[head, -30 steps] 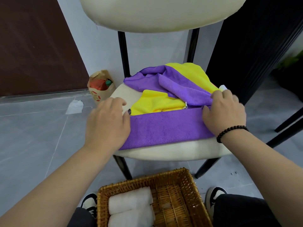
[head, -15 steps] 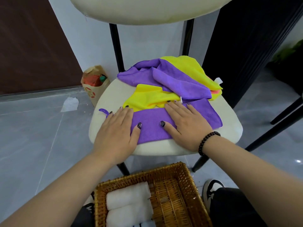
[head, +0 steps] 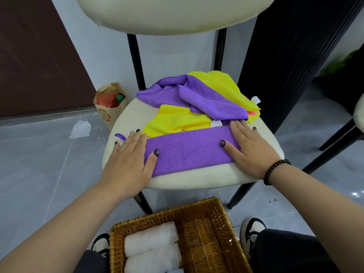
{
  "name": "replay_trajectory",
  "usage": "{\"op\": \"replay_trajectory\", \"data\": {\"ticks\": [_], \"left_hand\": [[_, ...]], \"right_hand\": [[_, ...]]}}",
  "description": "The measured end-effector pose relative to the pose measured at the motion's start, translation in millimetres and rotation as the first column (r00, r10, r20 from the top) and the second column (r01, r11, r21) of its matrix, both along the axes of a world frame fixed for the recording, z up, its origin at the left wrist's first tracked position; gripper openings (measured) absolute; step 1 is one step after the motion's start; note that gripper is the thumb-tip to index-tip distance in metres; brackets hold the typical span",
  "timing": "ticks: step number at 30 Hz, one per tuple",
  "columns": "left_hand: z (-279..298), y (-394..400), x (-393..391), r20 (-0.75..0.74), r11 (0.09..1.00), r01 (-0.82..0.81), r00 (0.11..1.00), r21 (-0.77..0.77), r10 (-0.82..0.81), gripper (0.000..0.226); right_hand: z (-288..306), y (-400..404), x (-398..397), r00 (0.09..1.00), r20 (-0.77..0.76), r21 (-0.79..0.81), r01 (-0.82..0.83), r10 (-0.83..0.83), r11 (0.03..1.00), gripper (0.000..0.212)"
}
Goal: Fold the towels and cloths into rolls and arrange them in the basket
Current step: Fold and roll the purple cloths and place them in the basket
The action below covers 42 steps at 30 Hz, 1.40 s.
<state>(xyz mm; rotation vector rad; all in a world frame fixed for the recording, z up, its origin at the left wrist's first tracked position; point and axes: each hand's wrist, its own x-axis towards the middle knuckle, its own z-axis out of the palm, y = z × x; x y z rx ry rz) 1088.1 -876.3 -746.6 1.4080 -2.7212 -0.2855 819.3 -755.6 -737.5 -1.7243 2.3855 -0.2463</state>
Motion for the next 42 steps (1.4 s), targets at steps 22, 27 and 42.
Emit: {"op": "replay_trajectory", "data": {"ticks": [22,27,42], "left_hand": [[42,-15,10,-0.136,0.978,-0.105,0.982,0.178,0.13,0.024],[48,-6,12,-0.087,0.982,-0.154,0.983,0.113,0.164,0.028],[47,13,2,-0.289,0.673,-0.038,0.884,0.738,0.367,0.02]], "right_hand": [[42,-24,8,0.749,0.523,-0.068,0.512,-0.407,0.856,0.032],[62,-34,17,0.856,0.456,-0.391,0.44,-0.246,0.808,0.027],[86,-174,28,0.984,0.106,-0.373,0.17,-0.14,0.912,0.025]]}}
